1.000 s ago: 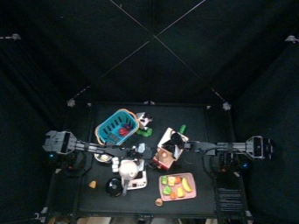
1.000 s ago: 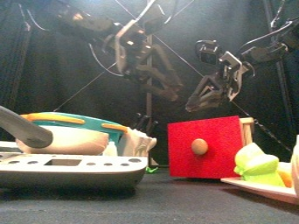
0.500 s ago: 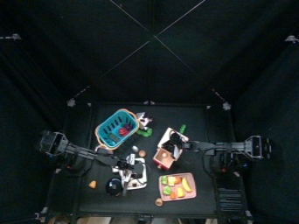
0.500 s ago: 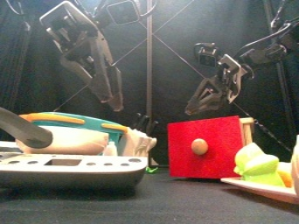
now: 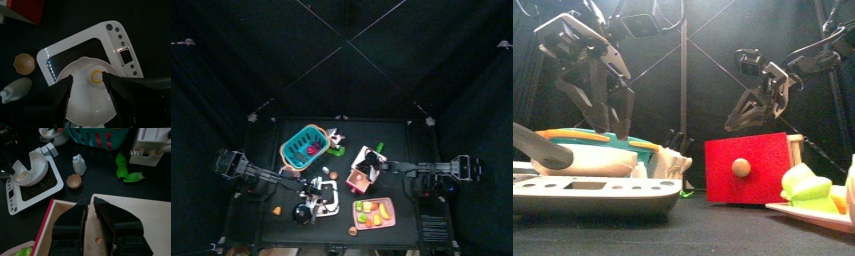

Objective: Grab egg half

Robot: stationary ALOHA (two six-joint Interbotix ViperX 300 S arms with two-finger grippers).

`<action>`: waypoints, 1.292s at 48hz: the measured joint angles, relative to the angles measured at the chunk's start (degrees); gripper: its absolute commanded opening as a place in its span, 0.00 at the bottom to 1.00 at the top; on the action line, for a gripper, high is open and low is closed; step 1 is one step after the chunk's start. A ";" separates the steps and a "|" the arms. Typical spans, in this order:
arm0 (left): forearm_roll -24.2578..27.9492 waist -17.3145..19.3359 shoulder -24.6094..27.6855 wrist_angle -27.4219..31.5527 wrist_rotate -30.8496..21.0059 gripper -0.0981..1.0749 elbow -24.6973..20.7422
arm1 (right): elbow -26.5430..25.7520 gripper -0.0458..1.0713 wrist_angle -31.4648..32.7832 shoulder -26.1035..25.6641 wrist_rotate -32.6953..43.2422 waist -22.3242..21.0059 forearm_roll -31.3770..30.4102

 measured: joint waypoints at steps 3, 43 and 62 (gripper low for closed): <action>-0.62 -0.09 0.00 0.09 0.09 0.83 0.00 | 0.00 0.59 0.00 0.00 0.00 -0.09 0.00; -1.23 -1.14 3.34 0.53 0.09 0.82 1.23 | -0.79 0.59 0.00 1.49 0.00 -0.09 0.09; -1.05 -1.14 5.10 0.35 0.09 0.82 1.23 | -0.97 0.59 0.00 1.85 0.00 -0.18 0.00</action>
